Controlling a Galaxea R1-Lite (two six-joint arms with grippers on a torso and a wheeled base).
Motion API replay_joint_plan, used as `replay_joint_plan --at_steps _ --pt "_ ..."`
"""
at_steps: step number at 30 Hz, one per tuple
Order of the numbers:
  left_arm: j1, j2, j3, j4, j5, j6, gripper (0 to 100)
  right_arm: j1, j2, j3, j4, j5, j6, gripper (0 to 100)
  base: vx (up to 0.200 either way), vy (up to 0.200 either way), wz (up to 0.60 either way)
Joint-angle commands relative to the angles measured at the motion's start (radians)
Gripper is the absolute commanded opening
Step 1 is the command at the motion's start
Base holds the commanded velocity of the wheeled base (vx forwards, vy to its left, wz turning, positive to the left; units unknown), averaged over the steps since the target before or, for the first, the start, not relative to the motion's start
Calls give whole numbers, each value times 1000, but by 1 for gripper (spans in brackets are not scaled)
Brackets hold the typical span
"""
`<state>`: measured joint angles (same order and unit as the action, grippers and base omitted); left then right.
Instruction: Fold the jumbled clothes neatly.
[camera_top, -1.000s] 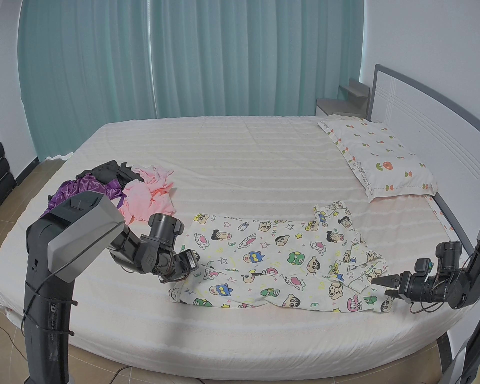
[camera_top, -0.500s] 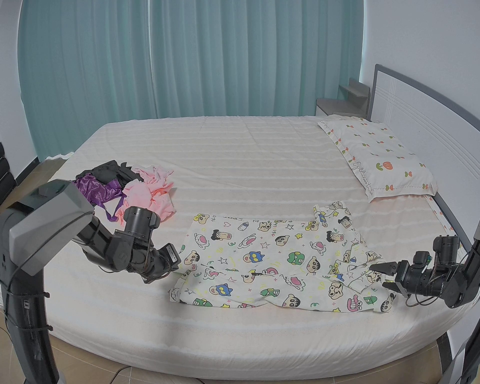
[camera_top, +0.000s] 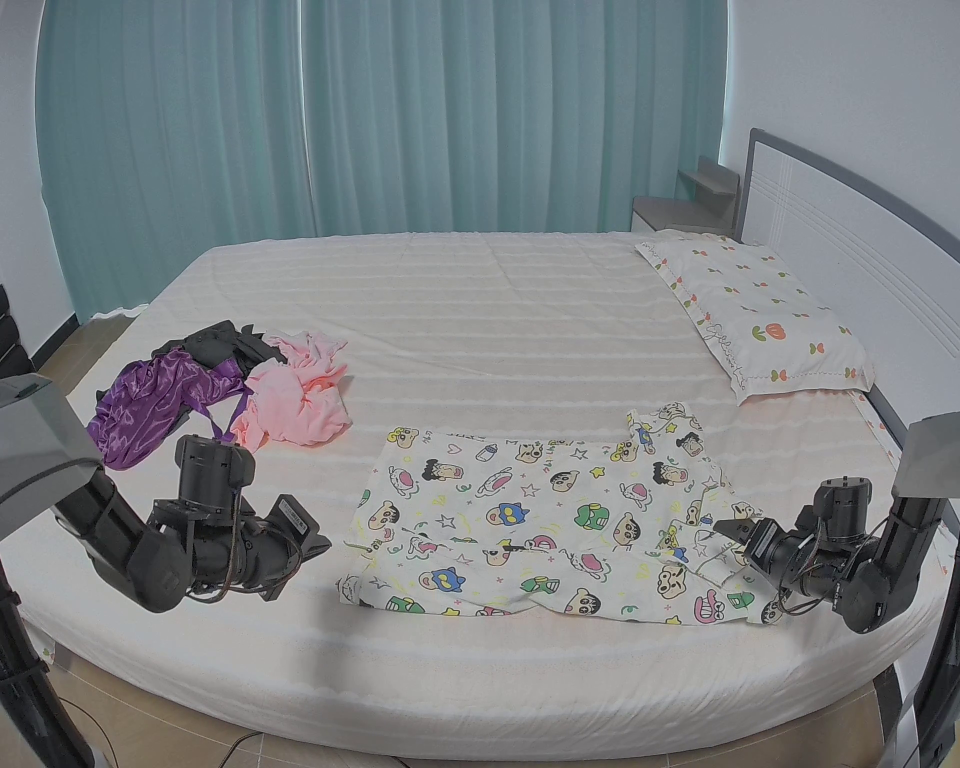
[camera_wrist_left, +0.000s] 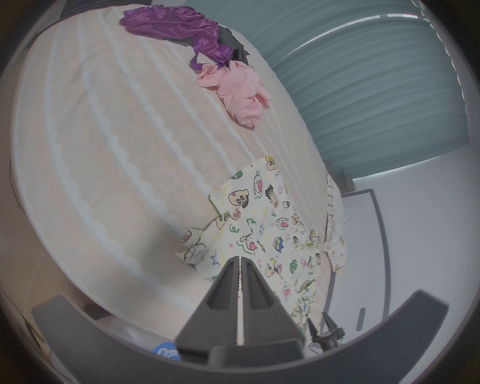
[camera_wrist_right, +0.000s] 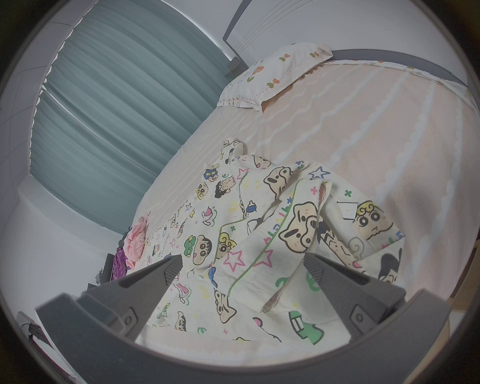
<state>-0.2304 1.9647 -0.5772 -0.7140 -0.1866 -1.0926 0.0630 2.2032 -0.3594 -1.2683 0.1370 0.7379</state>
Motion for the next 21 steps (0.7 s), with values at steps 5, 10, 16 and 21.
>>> replay_joint_plan --at_steps 5,10,16,21 --pt "-47 2 160 -212 6 -33 0 23 122 0 -98 -79 0 100 0 0 0" --pt "-50 17 178 -243 10 -33 0 12 142 3 -117 -97 -18 100 0 0 0" --pt "-49 28 183 -245 10 -33 0 23 173 -15 -121 -100 -25 100 0 0 0" --pt "-50 28 191 -246 10 -33 0 28 185 -30 -114 -108 -25 100 0 0 0"
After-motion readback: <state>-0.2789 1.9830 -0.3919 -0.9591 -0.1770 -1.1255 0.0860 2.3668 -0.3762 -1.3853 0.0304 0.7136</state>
